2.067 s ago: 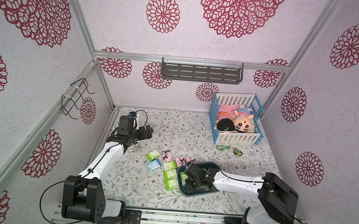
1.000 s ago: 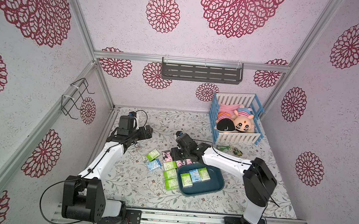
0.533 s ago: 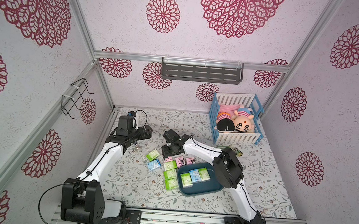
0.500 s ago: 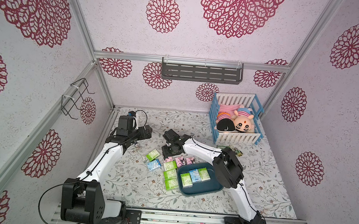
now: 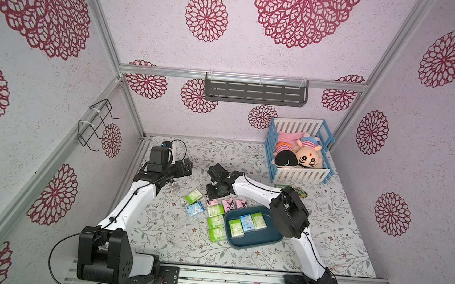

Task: Put the pocket tissues into the storage box
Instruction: Pick up the pocket tissues from the center of the board, then place the pocket tissues in the storage box.

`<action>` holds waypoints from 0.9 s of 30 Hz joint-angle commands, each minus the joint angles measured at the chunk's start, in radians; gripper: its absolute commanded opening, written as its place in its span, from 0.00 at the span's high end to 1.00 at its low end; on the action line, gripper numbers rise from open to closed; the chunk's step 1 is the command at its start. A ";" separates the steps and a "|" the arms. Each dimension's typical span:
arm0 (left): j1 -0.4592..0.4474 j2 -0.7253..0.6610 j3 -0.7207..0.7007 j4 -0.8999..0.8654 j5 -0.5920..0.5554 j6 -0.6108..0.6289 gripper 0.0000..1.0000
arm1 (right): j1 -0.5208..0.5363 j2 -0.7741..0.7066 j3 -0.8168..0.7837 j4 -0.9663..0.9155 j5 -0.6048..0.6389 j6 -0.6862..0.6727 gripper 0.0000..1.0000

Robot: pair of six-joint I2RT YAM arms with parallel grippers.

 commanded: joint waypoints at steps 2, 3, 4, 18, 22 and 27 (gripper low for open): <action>0.001 -0.024 -0.005 -0.002 -0.007 0.014 0.03 | -0.003 -0.051 -0.035 0.028 -0.004 0.024 0.91; 0.002 -0.026 -0.004 -0.004 -0.007 0.014 0.03 | -0.003 -0.063 -0.037 0.038 -0.001 0.027 0.96; 0.001 -0.026 -0.004 -0.005 -0.007 0.015 0.03 | -0.003 -0.077 -0.042 0.049 0.006 0.027 1.00; -0.008 -0.030 -0.008 -0.005 -0.010 0.014 0.03 | -0.088 -0.558 -0.417 0.205 0.158 0.016 1.00; -0.010 -0.026 -0.007 -0.002 -0.005 0.012 0.03 | -0.146 -0.744 -0.572 0.144 0.192 0.006 1.00; -0.010 -0.018 -0.006 0.010 0.003 0.005 0.03 | -0.198 -0.971 -0.728 0.011 0.240 0.013 1.00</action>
